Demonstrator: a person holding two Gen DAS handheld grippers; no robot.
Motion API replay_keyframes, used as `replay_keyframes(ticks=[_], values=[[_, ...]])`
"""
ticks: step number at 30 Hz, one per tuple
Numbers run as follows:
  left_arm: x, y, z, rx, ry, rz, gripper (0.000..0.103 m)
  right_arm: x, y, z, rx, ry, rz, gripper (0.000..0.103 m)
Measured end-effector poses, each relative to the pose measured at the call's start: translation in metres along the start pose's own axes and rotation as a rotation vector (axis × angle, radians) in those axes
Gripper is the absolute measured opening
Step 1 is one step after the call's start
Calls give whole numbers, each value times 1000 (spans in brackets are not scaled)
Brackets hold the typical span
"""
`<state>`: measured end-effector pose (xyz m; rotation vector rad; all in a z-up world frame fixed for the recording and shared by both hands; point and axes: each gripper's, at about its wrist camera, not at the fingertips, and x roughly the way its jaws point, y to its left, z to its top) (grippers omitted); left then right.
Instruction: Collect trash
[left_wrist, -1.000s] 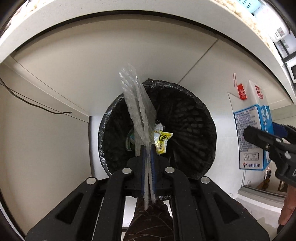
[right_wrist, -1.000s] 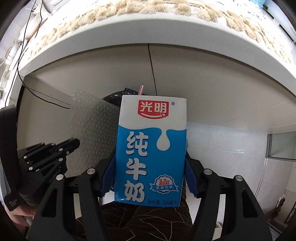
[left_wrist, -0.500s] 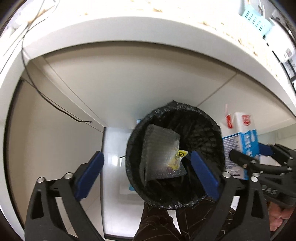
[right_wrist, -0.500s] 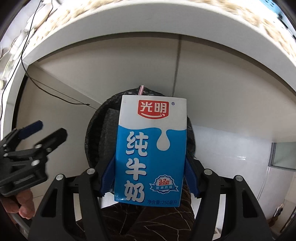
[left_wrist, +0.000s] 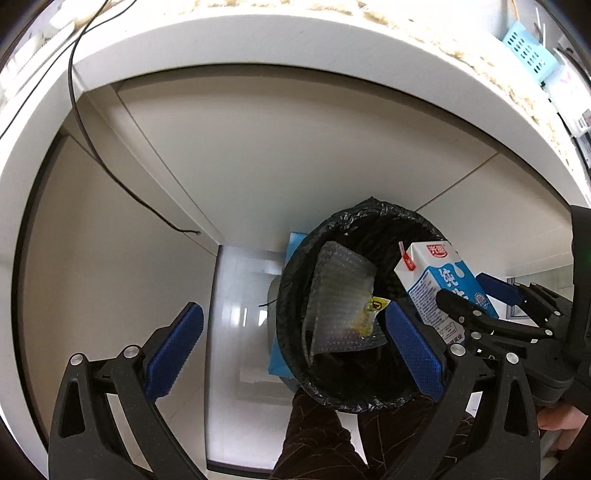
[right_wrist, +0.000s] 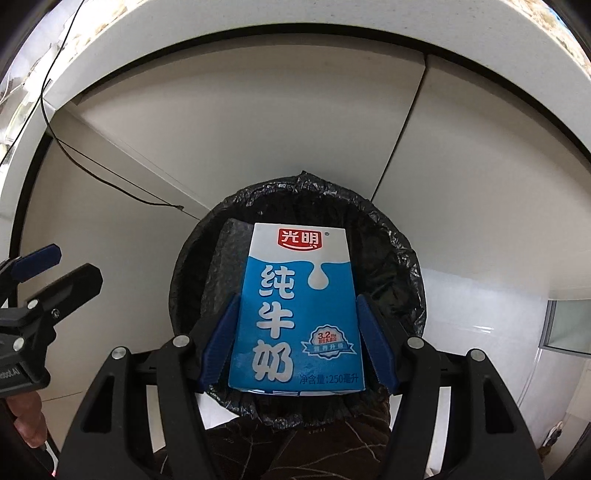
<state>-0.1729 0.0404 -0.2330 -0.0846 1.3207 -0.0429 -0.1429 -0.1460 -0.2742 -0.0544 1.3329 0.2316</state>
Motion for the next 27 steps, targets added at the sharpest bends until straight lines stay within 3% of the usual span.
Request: replay_keyframes(ticks=[3,9,13,27], values=[[0,1,1,-7,0,-1,97,1,-2,2,14,-1,0,65],[-6,-2,5,-8,-24,-3,97,-23,-15,5,62,-52,-18,89],[-23,-7,12,-14,-58,1,97,-53,-20,8,78,-99,-32,95],[-155,-19,28,-36,-202,-4,97,-215,-23,7,88,-292,-71,95]])
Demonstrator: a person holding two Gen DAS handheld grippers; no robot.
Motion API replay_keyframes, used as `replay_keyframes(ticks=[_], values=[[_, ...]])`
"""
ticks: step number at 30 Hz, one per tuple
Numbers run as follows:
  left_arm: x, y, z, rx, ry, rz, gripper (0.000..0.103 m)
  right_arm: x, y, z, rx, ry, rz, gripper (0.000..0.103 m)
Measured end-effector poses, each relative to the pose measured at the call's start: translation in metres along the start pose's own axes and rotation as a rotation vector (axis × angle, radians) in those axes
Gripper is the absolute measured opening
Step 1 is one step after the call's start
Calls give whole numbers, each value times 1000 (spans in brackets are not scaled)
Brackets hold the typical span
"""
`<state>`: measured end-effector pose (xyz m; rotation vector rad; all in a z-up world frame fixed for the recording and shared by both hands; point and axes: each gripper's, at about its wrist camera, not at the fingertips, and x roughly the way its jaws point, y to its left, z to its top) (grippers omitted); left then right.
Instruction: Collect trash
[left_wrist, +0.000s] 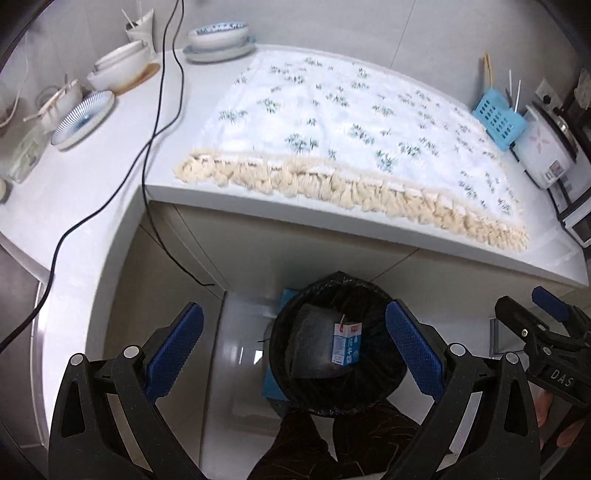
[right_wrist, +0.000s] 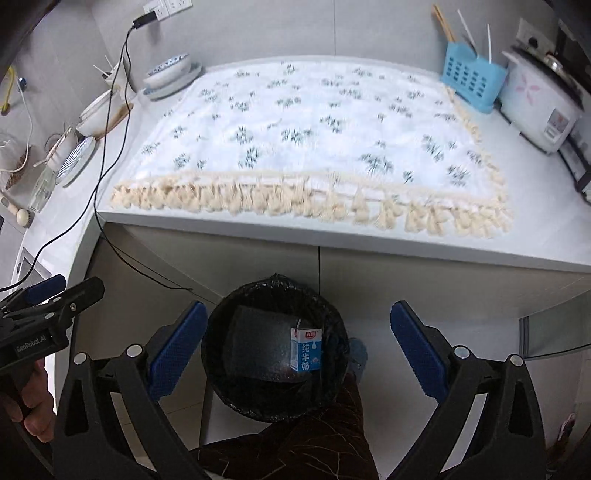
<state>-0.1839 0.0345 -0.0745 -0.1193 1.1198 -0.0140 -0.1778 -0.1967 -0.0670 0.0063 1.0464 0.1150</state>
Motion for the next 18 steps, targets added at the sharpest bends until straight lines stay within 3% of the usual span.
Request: replay_keyframes(ticks=[9,18], values=[[-46,-8,-3,18,-10,-11,97,-57,-1,1,39,-13,-15,95],[-47,-14,-6,47,0,-13,97,-60,-1,0,34,-1,-49,95]])
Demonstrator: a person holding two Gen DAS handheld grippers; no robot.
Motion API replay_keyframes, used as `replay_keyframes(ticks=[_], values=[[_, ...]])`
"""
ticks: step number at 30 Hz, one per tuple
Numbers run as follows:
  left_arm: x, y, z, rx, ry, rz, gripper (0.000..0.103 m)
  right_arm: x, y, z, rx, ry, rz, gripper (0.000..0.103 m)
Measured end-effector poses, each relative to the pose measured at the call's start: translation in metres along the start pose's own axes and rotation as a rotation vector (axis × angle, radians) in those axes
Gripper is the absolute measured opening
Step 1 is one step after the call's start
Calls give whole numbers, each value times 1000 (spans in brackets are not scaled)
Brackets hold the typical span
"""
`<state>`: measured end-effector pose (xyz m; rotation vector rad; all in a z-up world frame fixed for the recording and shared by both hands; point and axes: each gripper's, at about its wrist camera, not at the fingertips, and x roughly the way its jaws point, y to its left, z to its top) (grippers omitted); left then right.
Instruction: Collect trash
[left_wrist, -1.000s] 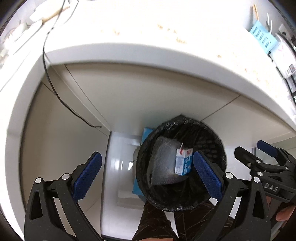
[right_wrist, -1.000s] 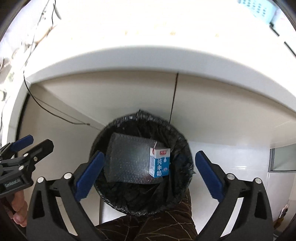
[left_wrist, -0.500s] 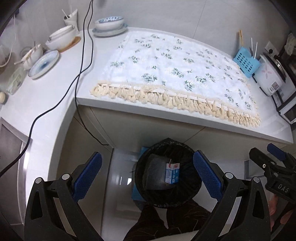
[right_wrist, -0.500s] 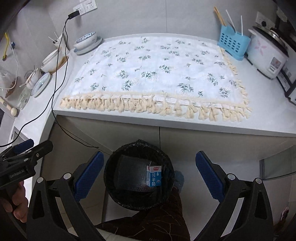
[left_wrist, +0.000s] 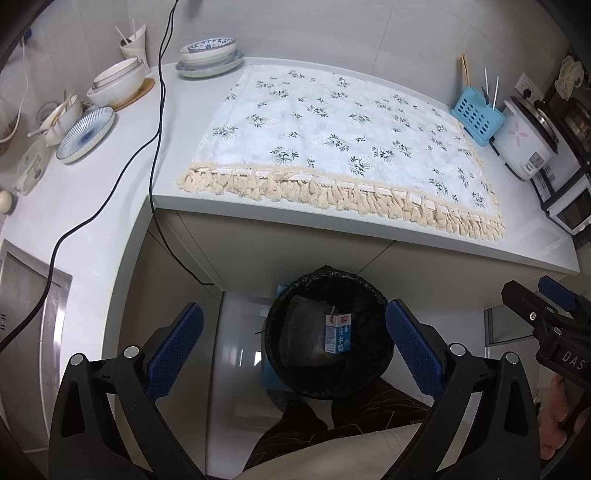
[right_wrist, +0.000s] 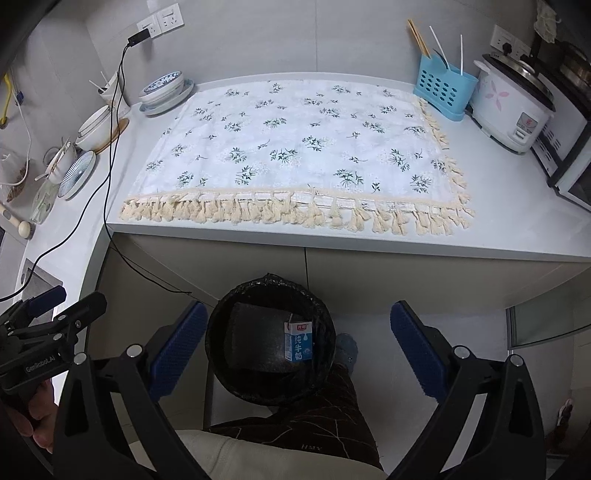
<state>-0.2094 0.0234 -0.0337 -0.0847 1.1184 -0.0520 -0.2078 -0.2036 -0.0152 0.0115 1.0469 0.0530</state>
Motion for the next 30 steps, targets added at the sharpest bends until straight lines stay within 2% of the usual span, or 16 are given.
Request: replay_keyframes(ticks=[15,30], values=[[0,-5,9,29,0,20,97,4,1,5,0,8,-3,95],[-1,-4,11,30,9,7,97,5,3,9,1,15,-3,95]])
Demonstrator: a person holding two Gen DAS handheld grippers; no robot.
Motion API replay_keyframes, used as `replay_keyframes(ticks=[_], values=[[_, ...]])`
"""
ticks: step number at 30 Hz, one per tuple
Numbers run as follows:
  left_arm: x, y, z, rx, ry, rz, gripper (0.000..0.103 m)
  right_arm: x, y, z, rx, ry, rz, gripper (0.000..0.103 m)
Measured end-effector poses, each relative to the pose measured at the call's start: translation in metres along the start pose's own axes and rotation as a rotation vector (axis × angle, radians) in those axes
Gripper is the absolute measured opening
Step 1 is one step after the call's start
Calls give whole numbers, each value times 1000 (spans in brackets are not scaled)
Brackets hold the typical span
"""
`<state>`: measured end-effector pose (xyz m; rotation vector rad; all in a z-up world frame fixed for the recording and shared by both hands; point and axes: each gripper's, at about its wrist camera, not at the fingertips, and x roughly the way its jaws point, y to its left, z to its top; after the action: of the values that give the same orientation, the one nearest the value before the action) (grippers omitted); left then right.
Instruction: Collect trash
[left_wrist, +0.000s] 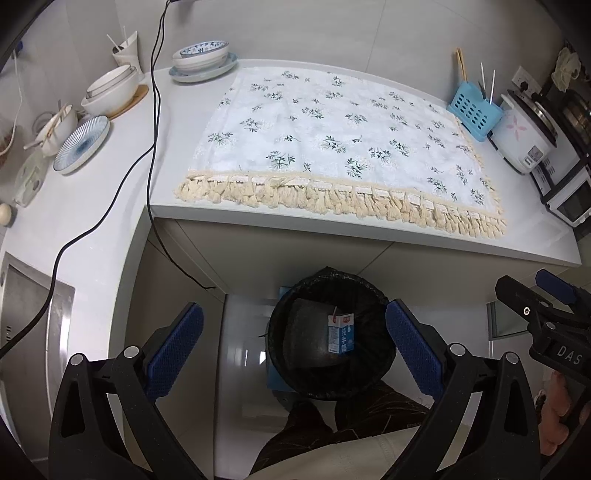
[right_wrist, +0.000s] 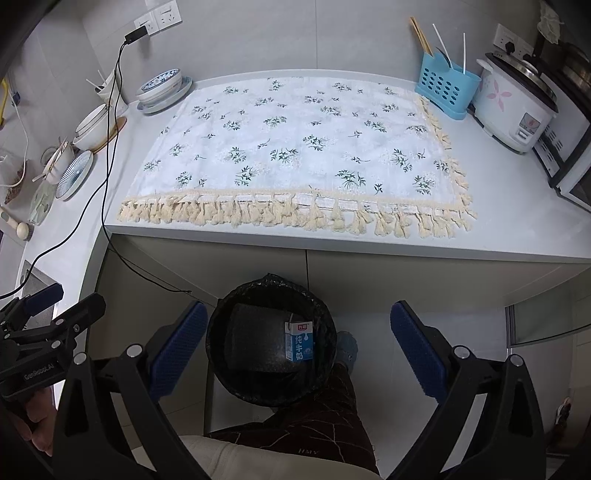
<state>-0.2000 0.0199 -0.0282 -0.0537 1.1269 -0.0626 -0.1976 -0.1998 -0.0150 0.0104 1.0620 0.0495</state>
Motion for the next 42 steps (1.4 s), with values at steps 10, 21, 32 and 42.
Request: replay_keyframes(ticks=[10,21,32,42], values=[[-2,0,-1,-5,-1,-6,97,0,0,0,5,-4,-2,95],[0,1,2,-6,8,-3,97,1,-1,2,0,-2,-3,95],[0,0,5,-3,10,-4,97,3,-1,4,1,-1,-4,95],[0,4,7,-19,12,13,97,4,0,5,2,1,-5,95]])
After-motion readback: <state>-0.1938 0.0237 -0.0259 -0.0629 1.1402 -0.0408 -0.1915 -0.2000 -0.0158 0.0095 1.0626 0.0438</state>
